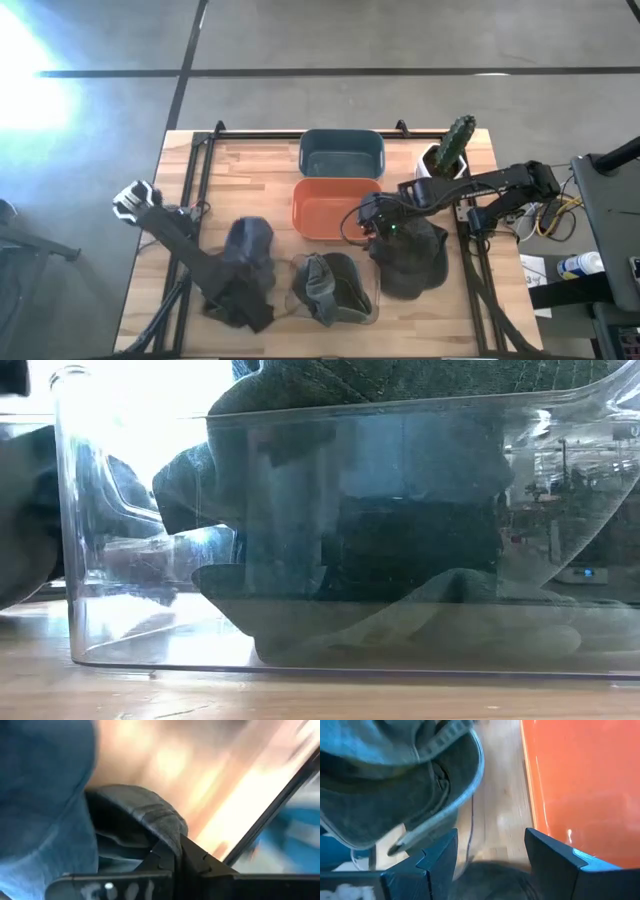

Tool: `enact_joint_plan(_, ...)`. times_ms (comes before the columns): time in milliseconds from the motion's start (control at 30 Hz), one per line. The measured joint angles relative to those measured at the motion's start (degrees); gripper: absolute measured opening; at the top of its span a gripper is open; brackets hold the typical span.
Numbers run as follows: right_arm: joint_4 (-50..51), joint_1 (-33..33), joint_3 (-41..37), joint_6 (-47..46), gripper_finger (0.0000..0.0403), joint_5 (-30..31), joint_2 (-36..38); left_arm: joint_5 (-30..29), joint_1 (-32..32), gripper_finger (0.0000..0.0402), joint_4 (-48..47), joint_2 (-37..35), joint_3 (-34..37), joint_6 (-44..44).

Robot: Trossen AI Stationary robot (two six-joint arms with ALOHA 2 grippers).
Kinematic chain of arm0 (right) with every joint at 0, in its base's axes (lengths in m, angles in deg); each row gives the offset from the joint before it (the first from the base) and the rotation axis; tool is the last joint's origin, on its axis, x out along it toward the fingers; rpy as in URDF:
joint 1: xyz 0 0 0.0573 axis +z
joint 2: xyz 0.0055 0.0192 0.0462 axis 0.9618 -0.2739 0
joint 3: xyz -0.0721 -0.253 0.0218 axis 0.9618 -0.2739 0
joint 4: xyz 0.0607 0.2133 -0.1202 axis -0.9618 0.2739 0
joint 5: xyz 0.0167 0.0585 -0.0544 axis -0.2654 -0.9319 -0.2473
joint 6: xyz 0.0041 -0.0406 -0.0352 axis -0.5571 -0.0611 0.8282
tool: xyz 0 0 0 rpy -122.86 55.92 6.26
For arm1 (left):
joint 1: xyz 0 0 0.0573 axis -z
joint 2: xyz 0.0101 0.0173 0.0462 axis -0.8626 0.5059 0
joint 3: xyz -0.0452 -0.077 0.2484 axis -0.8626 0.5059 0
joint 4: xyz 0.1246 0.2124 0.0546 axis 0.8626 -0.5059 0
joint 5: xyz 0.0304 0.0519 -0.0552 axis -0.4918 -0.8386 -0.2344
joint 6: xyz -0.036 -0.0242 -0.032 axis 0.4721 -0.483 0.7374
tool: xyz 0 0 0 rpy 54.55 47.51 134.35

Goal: Pick & Place hat
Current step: Put the left black cap into the orange bin

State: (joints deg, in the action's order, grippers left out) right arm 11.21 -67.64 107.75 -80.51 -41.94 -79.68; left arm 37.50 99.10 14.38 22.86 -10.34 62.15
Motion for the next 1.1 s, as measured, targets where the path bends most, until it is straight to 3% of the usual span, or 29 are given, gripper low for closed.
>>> enact_joint_plan(167, -1.7, -0.1, 0.1, -0.8, 0.0226, 0.7, 2.4, -23.1, 0.2, 0.0002, -0.9, -11.6, -1.8, 7.9)
enact_joint_plan(300, -1.9, -0.2, 0.1, -1.3, 0.0226, 2.6, 4.3, -43.6, 1.4, 0.0002, -0.2, -19.1, -2.2, 9.3)
enact_joint_plan(400, -1.7, -0.2, 0.1, -2.3, 0.0226, 4.3, 6.0, -55.4, 1.5, 0.0001, 4.2, -23.2, -2.0, 4.5)
enact_joint_plan(500, -1.0, -0.2, 0.0, -3.3, 0.0226, 6.3, 7.9, -63.0, 0.8, 0.0001, 10.9, -25.3, -2.0, -4.6)
enact_joint_plan(600, 0.4, -0.2, -0.1, -4.4, 0.0226, 8.9, 9.8, -66.3, -1.1, 0.0001, 18.1, -25.8, -2.0, -14.0)
enact_joint_plan(733, 3.4, -0.2, -0.3, -5.8, 0.0226, 12.4, 11.9, -65.9, -5.4, 0.0001, 27.1, -24.9, -2.0, -23.9)
enact_joint_plan(933, 4.9, -0.1, -0.3, -7.6, 0.0226, 15.1, 14.3, -57.5, -13.9, 0.0000, 39.3, -22.0, -1.9, -34.7)
enact_joint_plan(1100, 4.9, -0.1, -0.3, -8.6, 0.0226, 16.9, 15.9, -45.9, -21.7, 0.0000, 49.0, -18.3, -1.9, -40.4)
